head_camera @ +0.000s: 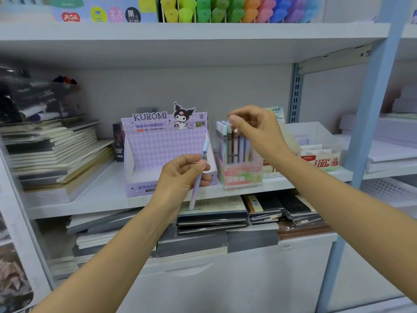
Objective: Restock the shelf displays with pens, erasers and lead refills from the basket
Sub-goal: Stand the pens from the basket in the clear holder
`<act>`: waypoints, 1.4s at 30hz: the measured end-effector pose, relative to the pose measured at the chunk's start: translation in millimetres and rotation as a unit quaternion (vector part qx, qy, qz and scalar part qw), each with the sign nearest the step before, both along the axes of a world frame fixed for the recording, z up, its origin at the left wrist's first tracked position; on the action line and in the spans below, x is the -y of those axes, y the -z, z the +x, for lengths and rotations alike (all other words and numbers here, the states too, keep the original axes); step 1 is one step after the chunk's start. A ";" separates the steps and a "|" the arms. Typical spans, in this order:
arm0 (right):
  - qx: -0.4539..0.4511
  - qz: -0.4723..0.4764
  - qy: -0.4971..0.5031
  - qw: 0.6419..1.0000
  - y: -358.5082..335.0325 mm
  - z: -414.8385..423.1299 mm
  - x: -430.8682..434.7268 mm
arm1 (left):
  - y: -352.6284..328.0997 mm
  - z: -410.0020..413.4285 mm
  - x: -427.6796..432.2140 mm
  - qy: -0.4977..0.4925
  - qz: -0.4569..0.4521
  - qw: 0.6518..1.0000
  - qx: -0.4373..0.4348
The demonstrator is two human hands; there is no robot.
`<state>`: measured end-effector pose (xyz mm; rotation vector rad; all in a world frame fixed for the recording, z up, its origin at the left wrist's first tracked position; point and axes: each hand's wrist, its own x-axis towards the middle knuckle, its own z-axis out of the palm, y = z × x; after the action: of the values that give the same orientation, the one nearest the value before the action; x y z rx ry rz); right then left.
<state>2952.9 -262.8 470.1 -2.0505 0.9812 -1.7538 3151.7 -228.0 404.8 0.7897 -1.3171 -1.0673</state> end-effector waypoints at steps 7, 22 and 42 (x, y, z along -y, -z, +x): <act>-0.032 0.145 -0.131 0.980 20.4 -0.5 -24.9 | -9.7 -33.8 -11.5 0.016 -0.027 1.000 0.004; 0.038 -0.001 0.057 0.998 -10.2 -53.0 13.3 | 13.7 -33.3 4.6 -0.169 -0.345 0.740 0.552; -0.078 0.022 0.043 0.996 6.8 -11.0 33.1 | 21.2 -25.0 14.0 -0.161 -0.359 0.750 0.531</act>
<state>2941.8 -296.0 463.4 -2.1747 1.1599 -1.6163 3126.7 -242.0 383.6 0.9808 -2.2146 0.3511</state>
